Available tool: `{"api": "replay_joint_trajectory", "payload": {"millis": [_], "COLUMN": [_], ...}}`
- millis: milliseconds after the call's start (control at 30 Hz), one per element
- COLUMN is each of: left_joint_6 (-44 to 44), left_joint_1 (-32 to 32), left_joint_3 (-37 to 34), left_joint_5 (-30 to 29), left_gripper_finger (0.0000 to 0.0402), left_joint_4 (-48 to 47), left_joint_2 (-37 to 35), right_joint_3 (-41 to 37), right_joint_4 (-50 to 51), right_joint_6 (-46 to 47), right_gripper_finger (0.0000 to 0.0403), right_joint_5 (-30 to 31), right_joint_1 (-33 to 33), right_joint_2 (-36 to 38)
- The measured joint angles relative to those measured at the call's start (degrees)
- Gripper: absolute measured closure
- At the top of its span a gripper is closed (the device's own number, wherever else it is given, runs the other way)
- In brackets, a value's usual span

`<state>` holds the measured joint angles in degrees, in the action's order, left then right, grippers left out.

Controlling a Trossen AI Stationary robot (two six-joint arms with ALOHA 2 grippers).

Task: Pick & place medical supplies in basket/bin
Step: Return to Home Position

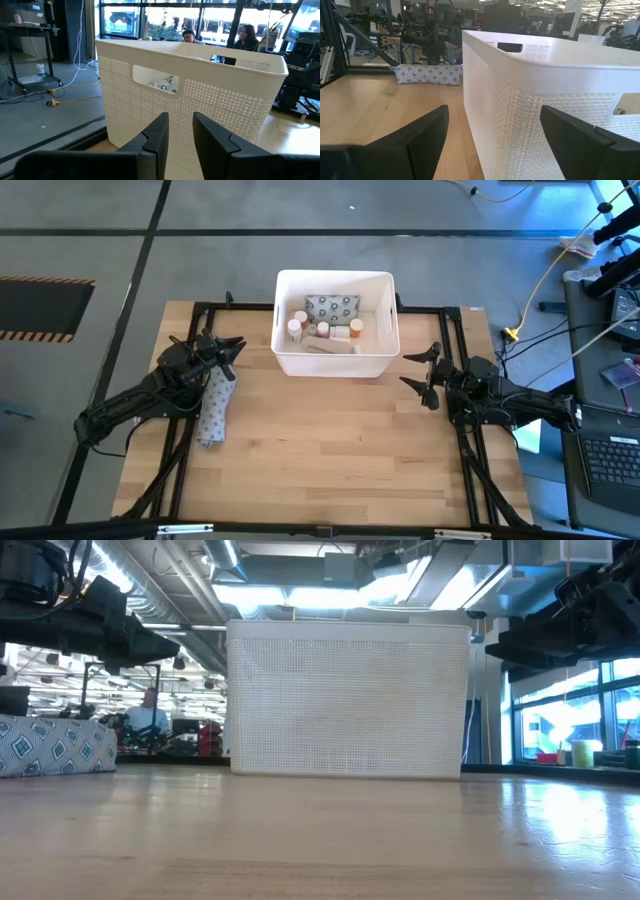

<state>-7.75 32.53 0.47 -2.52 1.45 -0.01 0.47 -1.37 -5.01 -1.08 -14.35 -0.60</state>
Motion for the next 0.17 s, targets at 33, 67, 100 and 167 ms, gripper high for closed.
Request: {"api": "replay_joint_trajectory", "payload": {"millis": [33,67,100,167], "left_joint_6": [0.0,0.0,0.0,0.0], "left_joint_1": [-0.02,0.0,0.0,0.0], "left_joint_3": [0.0,0.0,0.0,0.0], "left_joint_5": [0.0,0.0,0.0,0.0], "left_gripper_finger": [0.032,0.032,0.032,0.032], "left_joint_4": [0.02,0.02,0.0,0.01], "left_joint_2": [0.0,0.0,0.0,0.0], "right_joint_3": [0.0,0.0,0.0,0.0], "right_joint_4": [0.0,0.02,0.01,0.0], "right_joint_6": [0.02,0.02,0.02,0.02], "right_gripper_finger": [0.0086,0.0086,0.0086,0.0086], "right_joint_5": [-0.02,0.0,-0.01,-0.01], "right_joint_1": [0.0,0.0,0.0,0.01], "right_joint_2": [0.0,0.0,0.0,0.0]}}
